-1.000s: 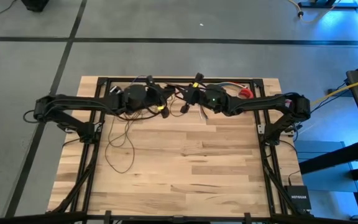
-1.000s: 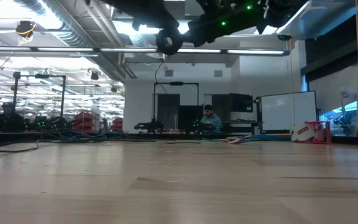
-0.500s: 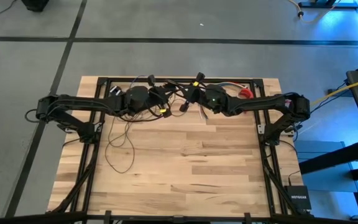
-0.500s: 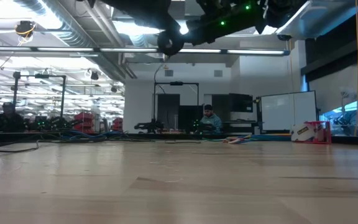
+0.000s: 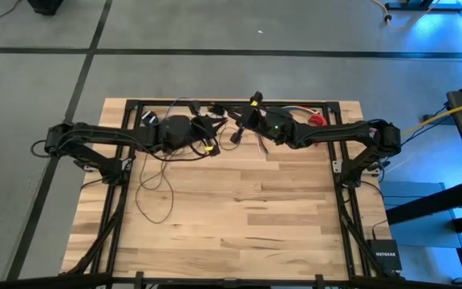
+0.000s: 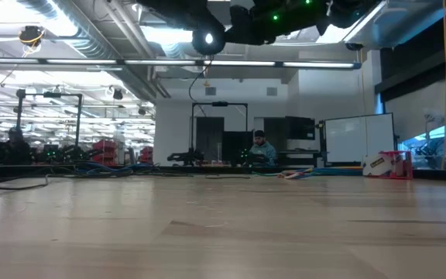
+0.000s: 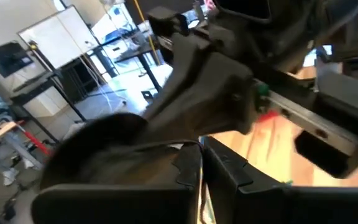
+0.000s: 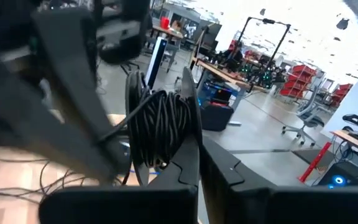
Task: Coiling cords
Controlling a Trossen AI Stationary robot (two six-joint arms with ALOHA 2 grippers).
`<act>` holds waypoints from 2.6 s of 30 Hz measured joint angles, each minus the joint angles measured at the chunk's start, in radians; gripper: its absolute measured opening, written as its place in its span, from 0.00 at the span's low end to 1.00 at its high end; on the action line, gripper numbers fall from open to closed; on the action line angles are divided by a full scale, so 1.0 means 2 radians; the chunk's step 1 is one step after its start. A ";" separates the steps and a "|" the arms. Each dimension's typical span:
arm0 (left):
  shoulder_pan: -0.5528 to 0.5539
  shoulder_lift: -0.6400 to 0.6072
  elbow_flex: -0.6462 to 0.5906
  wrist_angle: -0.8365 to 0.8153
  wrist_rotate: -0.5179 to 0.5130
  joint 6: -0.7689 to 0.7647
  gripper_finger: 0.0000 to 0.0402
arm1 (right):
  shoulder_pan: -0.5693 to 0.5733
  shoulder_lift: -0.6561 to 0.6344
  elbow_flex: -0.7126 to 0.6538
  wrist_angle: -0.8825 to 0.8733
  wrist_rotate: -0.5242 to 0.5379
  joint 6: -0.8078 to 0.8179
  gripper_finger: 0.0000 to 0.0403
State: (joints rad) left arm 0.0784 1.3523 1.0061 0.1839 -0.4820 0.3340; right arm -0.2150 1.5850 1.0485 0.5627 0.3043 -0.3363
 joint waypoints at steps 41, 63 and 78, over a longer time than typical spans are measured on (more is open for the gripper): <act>-0.005 -0.012 0.037 -0.217 -0.001 -0.043 0.33 | -0.001 0.000 -0.001 -0.002 -0.005 -0.019 0.01; -0.007 -0.012 0.027 -0.150 0.033 -0.041 0.01 | -0.001 0.000 -0.001 0.004 -0.005 -0.018 0.01; 0.010 0.074 0.015 -0.049 0.059 -0.024 0.00 | 0.000 0.000 -0.002 0.008 -0.031 -0.002 0.01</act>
State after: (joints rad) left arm 0.0990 1.4998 1.0370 0.0853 -0.3631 0.2863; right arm -0.2155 1.5860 1.0451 0.5779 0.2416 -0.3407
